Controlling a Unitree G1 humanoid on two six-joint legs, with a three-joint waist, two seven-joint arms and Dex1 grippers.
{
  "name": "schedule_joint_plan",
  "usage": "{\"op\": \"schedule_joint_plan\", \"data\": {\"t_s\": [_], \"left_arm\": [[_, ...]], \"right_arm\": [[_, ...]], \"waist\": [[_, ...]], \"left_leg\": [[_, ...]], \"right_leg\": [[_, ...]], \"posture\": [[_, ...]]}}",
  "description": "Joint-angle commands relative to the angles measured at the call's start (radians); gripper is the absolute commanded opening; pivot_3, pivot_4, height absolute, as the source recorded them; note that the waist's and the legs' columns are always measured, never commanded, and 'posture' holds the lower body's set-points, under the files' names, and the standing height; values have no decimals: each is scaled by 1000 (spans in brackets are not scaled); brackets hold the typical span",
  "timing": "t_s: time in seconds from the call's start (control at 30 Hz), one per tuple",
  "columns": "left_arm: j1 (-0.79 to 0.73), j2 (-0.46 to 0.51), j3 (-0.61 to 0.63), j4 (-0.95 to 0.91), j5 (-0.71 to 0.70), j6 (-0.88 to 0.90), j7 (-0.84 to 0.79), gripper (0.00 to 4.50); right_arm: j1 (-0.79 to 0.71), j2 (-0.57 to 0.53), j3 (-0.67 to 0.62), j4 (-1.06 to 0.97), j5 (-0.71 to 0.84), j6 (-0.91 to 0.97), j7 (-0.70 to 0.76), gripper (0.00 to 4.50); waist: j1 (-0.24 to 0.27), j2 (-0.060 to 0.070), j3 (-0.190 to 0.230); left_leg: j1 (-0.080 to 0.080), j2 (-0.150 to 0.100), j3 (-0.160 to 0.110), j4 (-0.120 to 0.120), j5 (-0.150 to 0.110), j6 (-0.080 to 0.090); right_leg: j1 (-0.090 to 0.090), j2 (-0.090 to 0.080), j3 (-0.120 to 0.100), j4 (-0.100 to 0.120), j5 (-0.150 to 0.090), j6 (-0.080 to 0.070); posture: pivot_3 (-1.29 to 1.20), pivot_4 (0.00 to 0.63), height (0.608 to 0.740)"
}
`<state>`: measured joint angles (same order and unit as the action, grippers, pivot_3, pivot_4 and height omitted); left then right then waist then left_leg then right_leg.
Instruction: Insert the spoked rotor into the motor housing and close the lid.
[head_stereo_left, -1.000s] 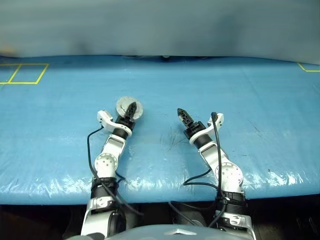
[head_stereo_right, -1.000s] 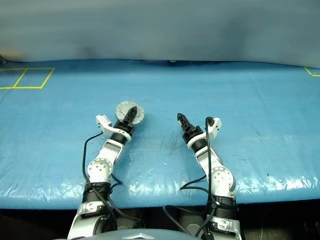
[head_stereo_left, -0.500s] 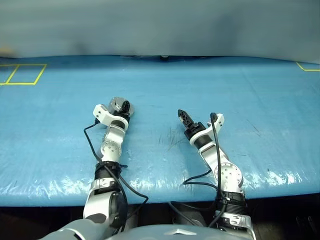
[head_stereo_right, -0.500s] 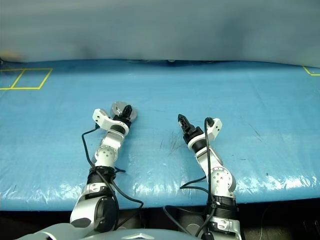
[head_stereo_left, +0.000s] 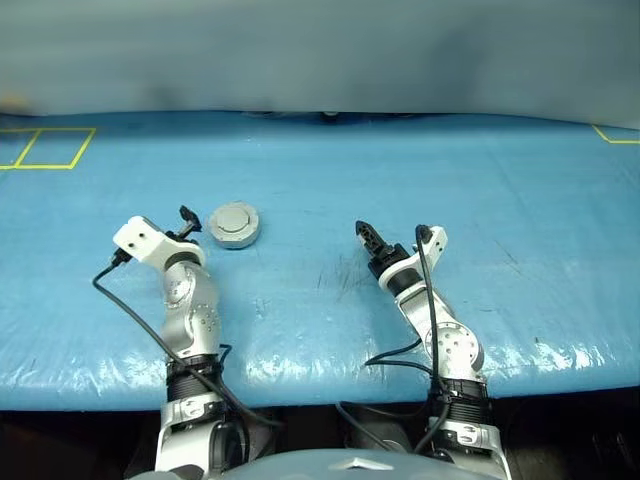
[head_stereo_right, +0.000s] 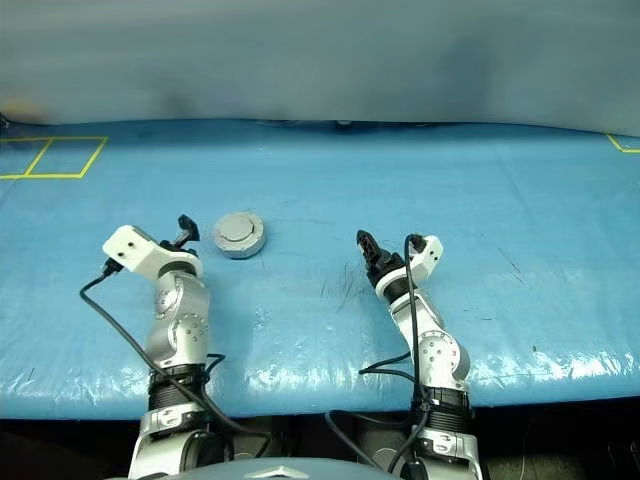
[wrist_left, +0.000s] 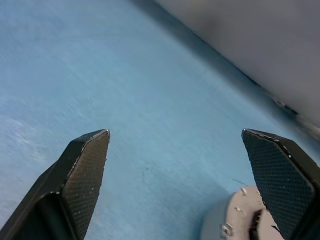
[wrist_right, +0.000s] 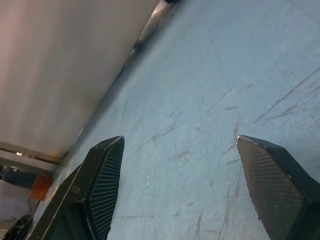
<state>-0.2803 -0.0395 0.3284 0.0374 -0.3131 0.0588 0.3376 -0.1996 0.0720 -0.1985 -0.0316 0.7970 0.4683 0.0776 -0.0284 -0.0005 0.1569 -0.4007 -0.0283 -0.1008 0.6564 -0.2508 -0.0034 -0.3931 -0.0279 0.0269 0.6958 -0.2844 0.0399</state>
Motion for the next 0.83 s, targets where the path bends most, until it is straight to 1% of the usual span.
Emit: {"op": "schedule_joint_plan", "data": {"t_s": [0.03,0.07,0.1,0.17,0.2,0.27,0.3,0.37,0.4,0.47,0.53,0.57,0.6,0.63,0.83], "left_arm": [[24,88,-156,-102,39,-133,-292,4481],[41,120,-214,-117,25,-148,-411,4481],[69,158,-283,-140,-13,-138,-555,4481],[114,237,-395,-163,-39,-122,-768,4481],[131,272,-437,-165,-33,-118,-840,4481],[150,328,-494,-146,2,-114,-924,4481],[153,339,-504,-137,10,-114,-941,4481],[143,369,-551,-72,107,-151,-953,4481],[136,370,-567,-36,138,-176,-960,4481],[119,359,-584,29,167,-214,-977,4481],[104,346,-584,69,192,-245,-972,4500],[102,335,-583,78,185,-252,-983,4500],[102,328,-585,83,180,-259,-995,4500],[102,323,-585,86,177,-263,-1004,4500],[124,308,-575,68,161,-254,-1038,4500]], "right_arm": [[-6,-36,54,-7,-153,-157,87,3752],[-2,-71,75,-6,-192,-179,134,3752],[6,-149,131,-8,-292,-205,171,3752],[15,-270,209,-1,-429,-244,231,3752],[17,-311,226,5,-468,-263,249,3752],[16,-365,224,24,-502,-288,272,3752],[15,-376,221,33,-510,-296,280,3752],[15,-431,225,52,-560,-318,311,3752],[17,-458,228,60,-581,-323,330,3752],[22,-476,214,53,-559,-319,374,3752],[26,-482,211,40,-548,-312,402,4116],[23,-479,207,44,-560,-324,395,4354],[18,-472,201,54,-576,-343,378,4453],[14,-465,196,62,-587,-357,365,4453],[2,-435,211,75,-583,-357,397,4453]], "waist": [[6,0,0],[9,0,0],[12,0,0],[14,1,-1],[12,1,-1],[2,1,-1],[-4,1,-1],[-11,1,0],[-10,1,0],[-9,1,0],[-10,0,0],[-9,0,0],[-8,0,0],[-7,0,0],[-7,0,0]], "left_leg": [[0,0,0,0,2,-3],[0,0,0,0,3,-5],[0,-1,0,0,3,-6],[1,-3,0,-1,3,-5],[2,-3,1,-1,3,-4],[5,-3,4,-3,3,-4],[6,-1,5,-5,3,-4],[7,3,7,-7,1,-2],[7,3,6,-8,2,-2],[8,3,7,-9,3,-2],[8,3,8,-8,3,-2],[8,3,8,-8,3,-2],[8,3,8,-7,2,-1],[8,3,8,-7,2,-1],[8,2,9,-6,2,1]], "right_leg": [[0,0,-1,0,0,0],[0,0,-1,0,0,0],[0,0,-1,0,0,0],[1,-2,0,-1,0,1],[2,-2,1,-2,1,1],[3,-2,3,-3,1,1],[2,-1,5,-3,1,1],[1,2,7,-2,1,-1],[1,2,7,-2,1,-2],[1,4,7,-1,1,-2],[1,3,7,-1,1,-2],[1,3,8,-1,2,-2],[1,3,9,-1,2,-1],[1,2,9,-1,2,-1],[1,2,11,-1,3,0]], "posture": [[0,150,740],[0,150,740],[0,150,740],[0,150,740],[0,150,740],[0,150,740],[0,150,740],[0,150,740],[0,150,740],[0,150,740],[0,150,740],[0,150,740],[0,150,740],[0,150,740],[0,150,740]]}}
